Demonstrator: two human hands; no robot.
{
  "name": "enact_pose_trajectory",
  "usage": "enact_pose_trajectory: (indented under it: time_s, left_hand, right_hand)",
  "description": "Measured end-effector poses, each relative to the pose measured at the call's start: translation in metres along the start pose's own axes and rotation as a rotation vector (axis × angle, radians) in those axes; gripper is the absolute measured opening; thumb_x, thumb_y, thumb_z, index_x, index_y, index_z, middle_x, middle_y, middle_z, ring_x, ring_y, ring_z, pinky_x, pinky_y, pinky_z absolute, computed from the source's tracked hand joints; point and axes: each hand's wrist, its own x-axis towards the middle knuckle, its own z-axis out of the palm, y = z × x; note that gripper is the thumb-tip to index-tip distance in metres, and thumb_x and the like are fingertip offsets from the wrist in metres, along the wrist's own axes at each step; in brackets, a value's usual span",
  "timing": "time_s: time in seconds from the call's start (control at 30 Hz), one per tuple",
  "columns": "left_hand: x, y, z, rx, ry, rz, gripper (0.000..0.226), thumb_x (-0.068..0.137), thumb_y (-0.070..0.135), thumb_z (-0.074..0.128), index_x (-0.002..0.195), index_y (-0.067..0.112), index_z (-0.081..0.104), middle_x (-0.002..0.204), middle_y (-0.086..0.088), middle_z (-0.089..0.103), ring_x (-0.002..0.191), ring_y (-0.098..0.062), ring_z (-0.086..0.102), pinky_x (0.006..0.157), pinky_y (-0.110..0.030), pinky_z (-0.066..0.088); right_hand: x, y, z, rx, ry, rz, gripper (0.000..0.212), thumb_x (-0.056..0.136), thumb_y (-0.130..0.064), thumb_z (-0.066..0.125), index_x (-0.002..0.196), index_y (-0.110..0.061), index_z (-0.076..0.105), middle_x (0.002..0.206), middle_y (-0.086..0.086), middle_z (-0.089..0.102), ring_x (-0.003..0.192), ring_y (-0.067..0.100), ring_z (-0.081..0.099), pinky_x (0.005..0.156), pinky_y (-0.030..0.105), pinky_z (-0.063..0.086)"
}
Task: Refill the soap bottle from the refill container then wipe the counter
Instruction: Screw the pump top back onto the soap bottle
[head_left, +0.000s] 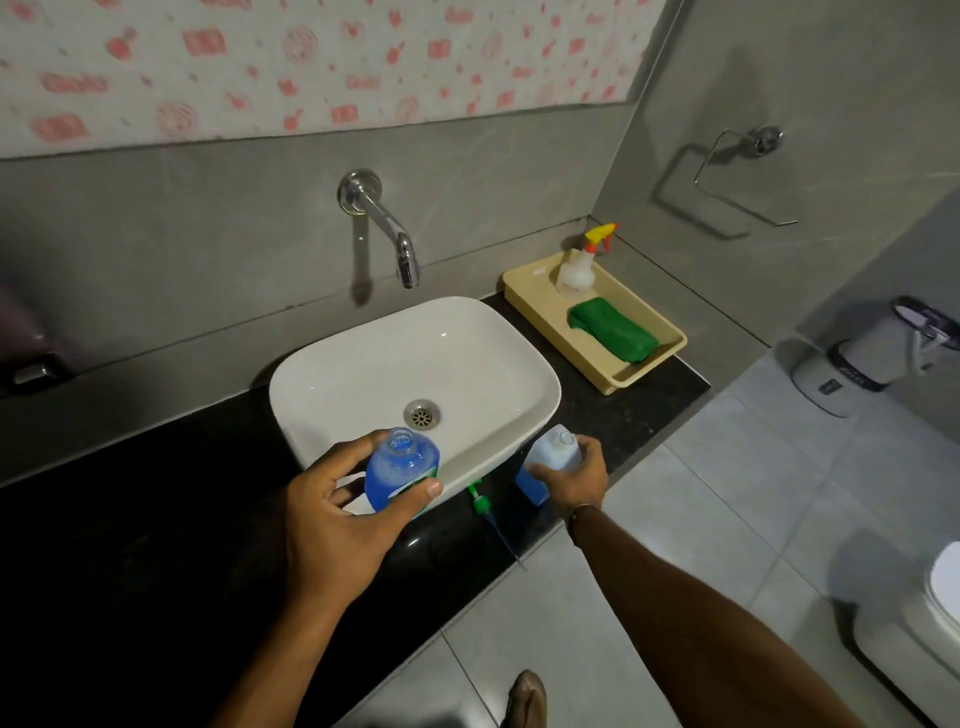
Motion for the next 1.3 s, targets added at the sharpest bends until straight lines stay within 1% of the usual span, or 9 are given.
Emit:
enact_pose_trajectory:
  time_s: [0.27, 0.37, 0.47, 0.57, 0.63, 0.73, 1.0, 1.17, 1.3]
  left_hand:
    - [0.001, -0.009, 0.009, -0.005, 0.005, -0.021, 0.055, 0.054, 0.040, 0.094, 0.105, 0.039, 0.074, 0.102, 0.021, 0.079, 0.099, -0.007, 0.076, 0.074, -0.020, 0.063]
    - [0.001, -0.007, 0.012, -0.004, 0.007, -0.017, 0.055, 0.054, 0.042, 0.094, 0.105, 0.040, 0.074, 0.102, 0.023, 0.078, 0.099, -0.006, 0.076, 0.074, -0.019, 0.062]
    - [0.001, -0.006, 0.014, 0.007, 0.005, -0.020, 0.055, 0.055, 0.042, 0.094, 0.107, 0.033, 0.076, 0.103, 0.022, 0.078, 0.099, -0.006, 0.076, 0.074, -0.018, 0.061]
    - [0.002, -0.010, 0.015, 0.020, 0.002, -0.021, 0.056, 0.056, 0.041, 0.095, 0.108, 0.030, 0.077, 0.103, 0.021, 0.079, 0.099, -0.009, 0.076, 0.075, -0.020, 0.062]
    - [0.001, -0.014, 0.016, 0.028, -0.002, -0.021, 0.057, 0.056, 0.042, 0.095, 0.108, 0.030, 0.077, 0.103, 0.020, 0.079, 0.100, -0.011, 0.077, 0.076, -0.021, 0.063]
    - [0.000, -0.021, 0.018, 0.036, 0.006, -0.021, 0.057, 0.056, 0.040, 0.096, 0.108, 0.029, 0.077, 0.105, 0.019, 0.079, 0.101, -0.012, 0.077, 0.076, -0.021, 0.062]
    - [-0.005, -0.019, 0.014, 0.057, 0.031, -0.050, 0.055, 0.057, 0.034, 0.099, 0.107, 0.026, 0.078, 0.103, 0.019, 0.079, 0.097, -0.012, 0.077, 0.072, -0.023, 0.063]
    - [-0.003, -0.003, 0.006, 0.052, 0.046, -0.068, 0.057, 0.056, 0.034, 0.099, 0.108, 0.025, 0.079, 0.103, 0.016, 0.080, 0.097, -0.011, 0.077, 0.071, -0.017, 0.060]
    - [0.007, 0.018, 0.005, 0.070, 0.041, -0.045, 0.052, 0.057, 0.026, 0.101, 0.103, 0.033, 0.079, 0.101, 0.018, 0.080, 0.096, -0.010, 0.077, 0.070, -0.019, 0.061]
  right_hand:
    - [0.004, 0.005, 0.004, 0.031, -0.036, -0.006, 0.078, 0.064, -0.007, 0.093, 0.123, -0.024, 0.046, 0.123, 0.002, 0.051, 0.112, 0.028, 0.053, 0.080, 0.040, 0.055]
    - [-0.009, 0.020, 0.004, -0.013, 0.030, 0.092, 0.093, 0.058, -0.013, 0.098, 0.131, -0.019, 0.041, 0.122, -0.001, 0.048, 0.109, 0.023, 0.051, 0.091, 0.045, 0.054]
    - [-0.039, 0.050, 0.015, -0.162, 0.053, 0.169, 0.059, 0.071, -0.021, 0.090, 0.113, -0.023, 0.049, 0.116, 0.001, 0.058, 0.099, 0.017, 0.059, 0.084, 0.037, 0.057]
    - [-0.055, 0.061, 0.038, -0.473, -0.097, -0.123, 0.023, 0.087, -0.034, 0.074, 0.099, -0.031, 0.055, 0.112, 0.000, 0.063, 0.094, 0.012, 0.060, 0.082, 0.032, 0.056]
    - [-0.052, 0.051, 0.057, -0.603, -0.193, -0.247, 0.025, 0.091, -0.039, 0.068, 0.113, -0.028, 0.060, 0.121, 0.000, 0.062, 0.107, 0.018, 0.062, 0.092, 0.037, 0.056]
    - [-0.037, 0.037, 0.082, -0.702, -0.298, -0.216, 0.045, 0.090, -0.043, 0.068, 0.128, -0.021, 0.059, 0.132, 0.006, 0.058, 0.118, 0.028, 0.060, 0.100, 0.043, 0.054]
    - [-0.042, 0.041, 0.069, -0.808, -0.415, -0.253, 0.026, 0.094, -0.031, 0.066, 0.118, -0.022, 0.067, 0.124, 0.006, 0.068, 0.112, 0.024, 0.066, 0.096, 0.042, 0.057]
    - [-0.076, -0.018, 0.005, -0.675, -0.397, -0.423, 0.025, 0.087, -0.035, 0.076, 0.111, -0.028, 0.073, 0.109, -0.009, 0.072, 0.102, 0.013, 0.069, 0.092, 0.040, 0.058]
    - [-0.120, -0.129, -0.054, -0.220, -0.370, -0.596, 0.020, 0.083, -0.035, 0.078, 0.102, -0.029, 0.075, 0.101, -0.012, 0.074, 0.090, 0.011, 0.072, 0.083, 0.038, 0.062]
